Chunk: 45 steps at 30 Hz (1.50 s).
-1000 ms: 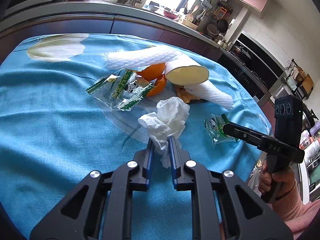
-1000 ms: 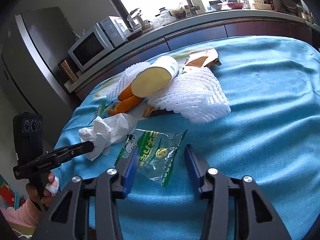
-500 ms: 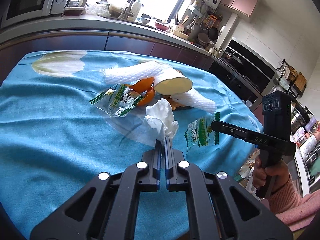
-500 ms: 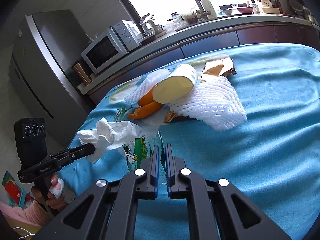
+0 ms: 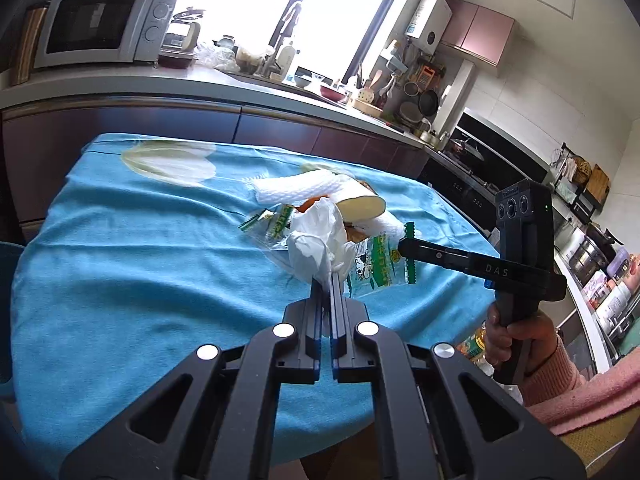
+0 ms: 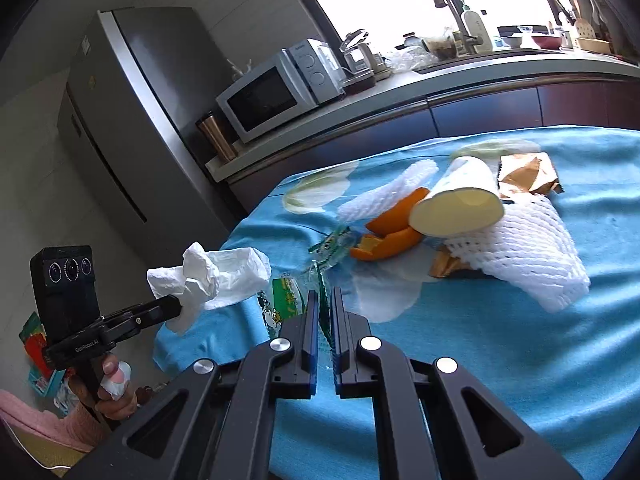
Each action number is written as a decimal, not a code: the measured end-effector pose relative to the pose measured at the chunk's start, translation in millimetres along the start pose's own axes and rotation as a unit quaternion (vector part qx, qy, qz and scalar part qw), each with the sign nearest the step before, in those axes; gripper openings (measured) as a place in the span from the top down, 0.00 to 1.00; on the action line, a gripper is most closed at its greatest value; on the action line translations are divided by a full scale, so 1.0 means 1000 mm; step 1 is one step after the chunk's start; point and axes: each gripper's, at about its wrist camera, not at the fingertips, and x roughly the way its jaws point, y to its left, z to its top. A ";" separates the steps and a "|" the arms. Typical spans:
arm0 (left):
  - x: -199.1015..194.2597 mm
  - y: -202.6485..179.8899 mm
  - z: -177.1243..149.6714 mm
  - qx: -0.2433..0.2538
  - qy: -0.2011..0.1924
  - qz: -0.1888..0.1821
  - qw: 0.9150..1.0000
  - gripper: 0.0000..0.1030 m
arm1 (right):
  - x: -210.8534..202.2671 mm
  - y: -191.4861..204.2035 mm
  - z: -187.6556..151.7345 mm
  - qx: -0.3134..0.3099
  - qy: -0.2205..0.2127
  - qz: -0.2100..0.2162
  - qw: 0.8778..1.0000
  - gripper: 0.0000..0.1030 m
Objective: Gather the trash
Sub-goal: 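Carry the tissue and wrapper with both tools over the teal bin, then open both tools to drop the tissue and wrapper into the bin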
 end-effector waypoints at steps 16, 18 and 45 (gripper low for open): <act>-0.117 0.104 -0.004 -0.087 -0.088 0.167 0.978 0.97 | 0.114 0.111 0.035 -0.098 0.056 0.112 0.987 0.95; -0.131 0.120 -0.005 -0.099 -0.096 0.192 0.972 0.97 | 0.130 0.127 0.038 -0.113 0.063 0.122 0.984 0.95; -0.156 0.253 -0.043 -0.217 -0.080 0.306 0.923 0.97 | 0.266 0.217 0.054 -0.160 0.156 0.139 0.965 0.95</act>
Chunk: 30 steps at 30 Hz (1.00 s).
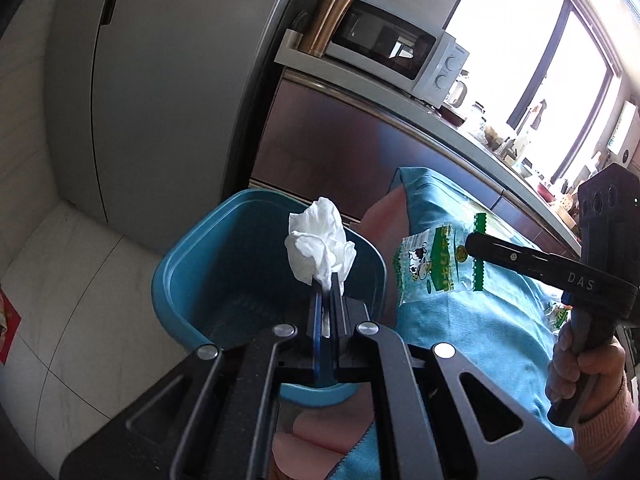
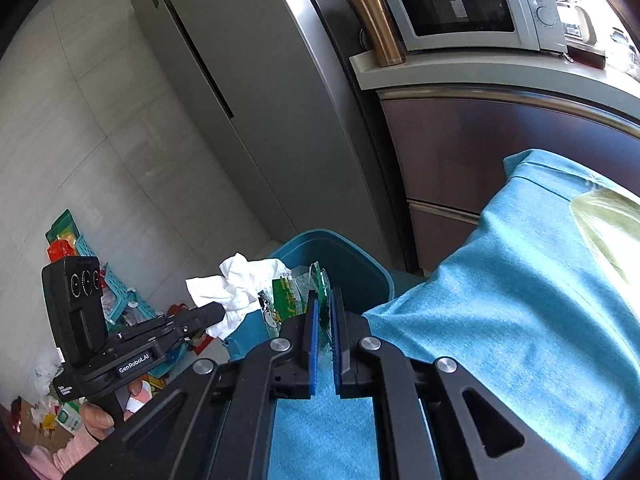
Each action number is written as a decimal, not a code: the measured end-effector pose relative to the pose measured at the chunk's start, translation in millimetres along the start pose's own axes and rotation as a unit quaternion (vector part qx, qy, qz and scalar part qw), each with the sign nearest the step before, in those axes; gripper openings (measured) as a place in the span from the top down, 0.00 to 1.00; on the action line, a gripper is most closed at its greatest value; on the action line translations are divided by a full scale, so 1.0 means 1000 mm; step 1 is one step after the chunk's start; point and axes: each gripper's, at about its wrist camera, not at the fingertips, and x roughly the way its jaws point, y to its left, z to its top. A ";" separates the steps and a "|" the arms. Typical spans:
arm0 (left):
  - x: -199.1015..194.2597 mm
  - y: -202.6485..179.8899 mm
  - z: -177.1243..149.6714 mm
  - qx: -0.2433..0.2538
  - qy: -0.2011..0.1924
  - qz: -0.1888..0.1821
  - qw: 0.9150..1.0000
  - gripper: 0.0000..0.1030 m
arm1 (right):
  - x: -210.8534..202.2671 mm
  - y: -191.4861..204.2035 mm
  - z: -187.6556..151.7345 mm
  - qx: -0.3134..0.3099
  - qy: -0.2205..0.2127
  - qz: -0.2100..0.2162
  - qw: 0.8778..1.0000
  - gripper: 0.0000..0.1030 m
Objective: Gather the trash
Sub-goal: 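Open both tools to drop the tissue and wrapper into the bin, then move both open tools back over the table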
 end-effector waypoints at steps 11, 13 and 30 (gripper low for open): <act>0.032 0.011 -0.007 -0.014 0.031 0.023 0.999 0.96 | 0.051 0.009 0.006 -0.004 0.054 -0.023 0.998 0.95; 0.038 0.012 -0.007 -0.015 0.035 0.027 0.999 0.96 | 0.057 0.010 0.006 -0.002 0.062 -0.027 0.998 0.94; 0.041 0.005 -0.011 -0.015 0.026 0.030 0.999 0.79 | 0.024 0.003 -0.001 0.011 0.033 -0.012 0.999 0.78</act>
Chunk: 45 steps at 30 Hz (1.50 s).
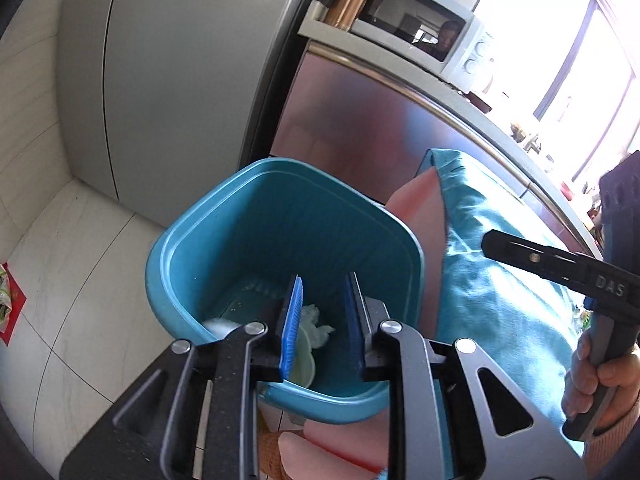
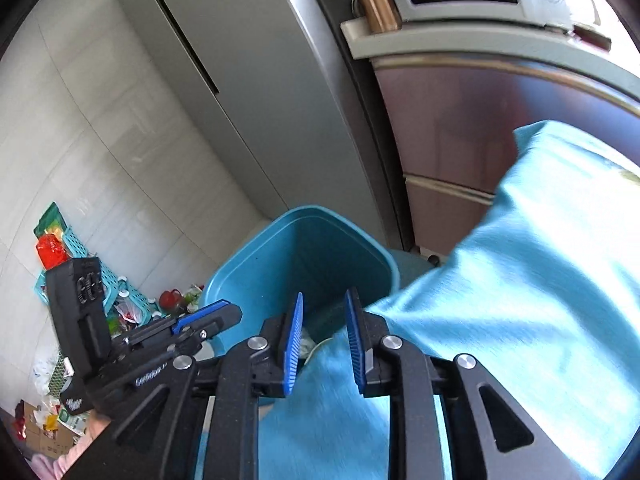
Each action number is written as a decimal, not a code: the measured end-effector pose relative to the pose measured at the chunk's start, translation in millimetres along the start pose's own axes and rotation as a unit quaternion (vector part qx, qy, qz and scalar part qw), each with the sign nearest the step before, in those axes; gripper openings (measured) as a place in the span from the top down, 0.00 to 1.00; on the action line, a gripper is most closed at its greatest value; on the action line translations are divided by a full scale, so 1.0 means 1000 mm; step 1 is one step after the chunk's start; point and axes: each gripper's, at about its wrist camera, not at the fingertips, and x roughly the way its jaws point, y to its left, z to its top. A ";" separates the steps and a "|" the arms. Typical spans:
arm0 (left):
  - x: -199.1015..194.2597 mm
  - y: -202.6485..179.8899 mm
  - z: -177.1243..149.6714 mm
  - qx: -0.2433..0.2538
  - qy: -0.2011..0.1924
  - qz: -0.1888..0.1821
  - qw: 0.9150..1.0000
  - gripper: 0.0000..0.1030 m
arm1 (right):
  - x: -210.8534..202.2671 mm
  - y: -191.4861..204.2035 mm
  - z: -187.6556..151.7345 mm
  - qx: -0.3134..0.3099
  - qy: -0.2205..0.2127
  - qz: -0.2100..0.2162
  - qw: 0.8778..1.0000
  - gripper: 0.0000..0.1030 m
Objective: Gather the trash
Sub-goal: 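Move both open tools back over the table, then grasp the clear cartoon snack bag with the left tool while the right tool grasps the white cup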
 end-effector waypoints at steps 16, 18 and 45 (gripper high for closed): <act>-0.036 -0.165 -0.032 0.161 -0.021 -0.152 0.975 0.53 | -0.168 -0.045 -0.081 0.023 -0.127 -0.084 0.988 0.63; -0.034 -0.190 -0.042 0.183 -0.012 -0.170 0.968 0.52 | -0.185 -0.057 -0.095 0.036 -0.138 -0.103 0.984 0.61; 0.024 -0.378 -0.101 0.331 0.073 -0.221 0.915 0.47 | -0.292 -0.188 -0.189 0.173 -0.184 -0.301 0.920 0.60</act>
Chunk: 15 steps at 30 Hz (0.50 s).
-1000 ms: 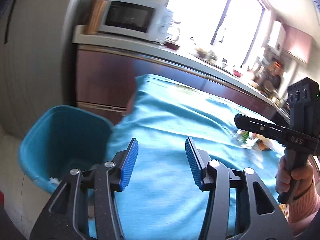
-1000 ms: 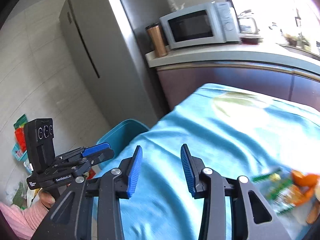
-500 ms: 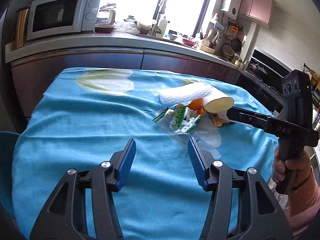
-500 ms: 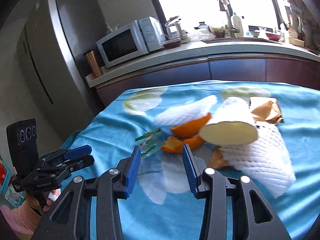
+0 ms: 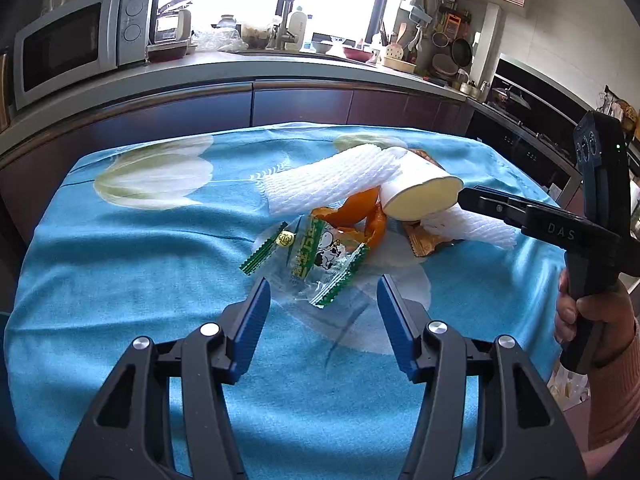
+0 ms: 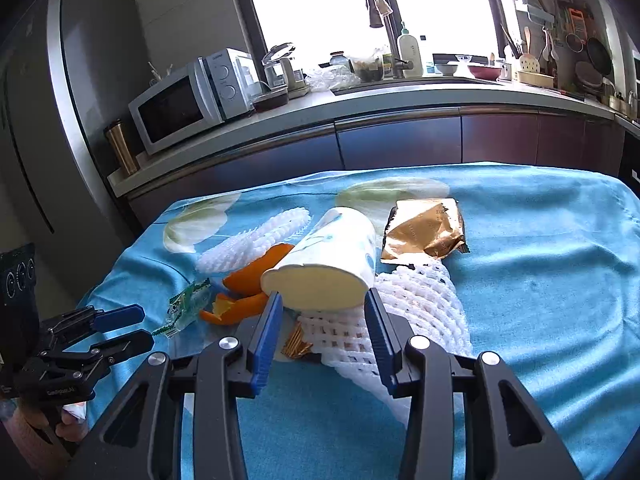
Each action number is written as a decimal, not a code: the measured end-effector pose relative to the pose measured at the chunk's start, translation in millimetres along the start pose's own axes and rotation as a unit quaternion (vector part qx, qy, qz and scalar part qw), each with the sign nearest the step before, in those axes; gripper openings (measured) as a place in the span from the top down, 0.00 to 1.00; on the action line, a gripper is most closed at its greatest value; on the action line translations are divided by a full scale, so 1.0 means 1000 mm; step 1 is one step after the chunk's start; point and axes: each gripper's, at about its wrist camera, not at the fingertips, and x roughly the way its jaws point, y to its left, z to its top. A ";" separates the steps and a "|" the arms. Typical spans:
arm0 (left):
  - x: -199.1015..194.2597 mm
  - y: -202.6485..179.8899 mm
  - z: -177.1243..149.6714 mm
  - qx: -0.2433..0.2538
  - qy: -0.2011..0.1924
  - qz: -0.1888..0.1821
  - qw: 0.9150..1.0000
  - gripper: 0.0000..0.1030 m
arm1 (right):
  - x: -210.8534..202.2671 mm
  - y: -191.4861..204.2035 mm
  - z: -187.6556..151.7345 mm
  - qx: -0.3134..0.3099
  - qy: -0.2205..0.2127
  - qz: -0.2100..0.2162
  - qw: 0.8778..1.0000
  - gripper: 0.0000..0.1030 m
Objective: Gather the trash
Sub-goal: 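Grasp the clear cartoon snack bag with the left tool while the right tool grasps the white cup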
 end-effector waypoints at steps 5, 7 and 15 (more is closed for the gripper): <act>0.011 -0.002 0.006 0.002 0.011 0.004 1.000 0.50 | 0.004 -0.004 0.003 0.002 0.000 -0.003 1.000 0.61; 0.015 -0.002 0.007 0.002 0.017 0.008 1.000 0.52 | 0.006 -0.006 0.005 0.005 -0.001 -0.002 1.000 0.61; 0.025 -0.005 0.007 0.004 0.031 0.006 0.999 0.65 | 0.011 -0.007 0.006 0.004 0.002 -0.005 1.000 0.62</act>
